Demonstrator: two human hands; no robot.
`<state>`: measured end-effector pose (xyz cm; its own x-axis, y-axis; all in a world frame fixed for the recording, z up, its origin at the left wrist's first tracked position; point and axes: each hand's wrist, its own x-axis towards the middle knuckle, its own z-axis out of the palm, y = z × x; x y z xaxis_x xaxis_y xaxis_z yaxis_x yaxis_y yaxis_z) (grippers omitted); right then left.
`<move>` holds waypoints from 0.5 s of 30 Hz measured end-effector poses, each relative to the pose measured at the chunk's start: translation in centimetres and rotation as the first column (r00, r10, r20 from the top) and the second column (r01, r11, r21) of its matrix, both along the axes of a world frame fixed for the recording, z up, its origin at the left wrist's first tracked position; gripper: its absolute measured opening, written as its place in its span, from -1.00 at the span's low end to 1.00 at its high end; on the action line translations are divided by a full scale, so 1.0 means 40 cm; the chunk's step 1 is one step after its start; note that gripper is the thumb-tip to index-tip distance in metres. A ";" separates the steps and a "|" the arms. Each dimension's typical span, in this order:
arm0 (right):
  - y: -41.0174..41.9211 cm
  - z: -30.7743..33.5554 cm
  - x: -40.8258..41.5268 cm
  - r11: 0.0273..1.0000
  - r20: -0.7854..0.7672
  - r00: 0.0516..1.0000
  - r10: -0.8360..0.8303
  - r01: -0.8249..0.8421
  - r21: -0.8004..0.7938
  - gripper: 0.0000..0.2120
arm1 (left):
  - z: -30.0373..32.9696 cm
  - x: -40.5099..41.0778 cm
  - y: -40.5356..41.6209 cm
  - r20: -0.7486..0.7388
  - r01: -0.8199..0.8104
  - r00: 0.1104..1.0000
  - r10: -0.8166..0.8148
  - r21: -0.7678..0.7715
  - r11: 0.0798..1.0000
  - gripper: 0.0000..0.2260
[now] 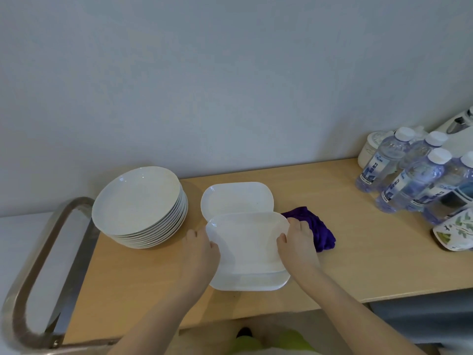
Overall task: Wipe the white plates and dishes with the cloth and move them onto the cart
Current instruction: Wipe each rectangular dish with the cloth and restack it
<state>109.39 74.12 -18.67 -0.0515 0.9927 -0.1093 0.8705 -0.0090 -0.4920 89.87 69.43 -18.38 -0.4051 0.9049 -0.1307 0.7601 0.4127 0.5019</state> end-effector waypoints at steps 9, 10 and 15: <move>-0.029 -0.023 -0.006 0.999 0.159 0.987 -0.039 0.044 -0.031 -0.78 | -0.012 0.005 -0.027 0.036 -0.010 0.999 0.011 -0.025 1.000 -0.76; -0.031 -0.026 -0.007 0.998 0.184 0.982 -0.043 0.049 -0.029 -0.78 | -0.015 0.005 -0.029 0.051 -0.011 0.999 0.012 -0.028 1.000 -0.77; -0.042 -0.040 -0.013 0.999 0.237 0.971 -0.017 0.028 -0.044 -0.82 | -0.031 0.001 -0.033 0.063 -0.020 0.998 0.024 -0.057 0.998 -0.73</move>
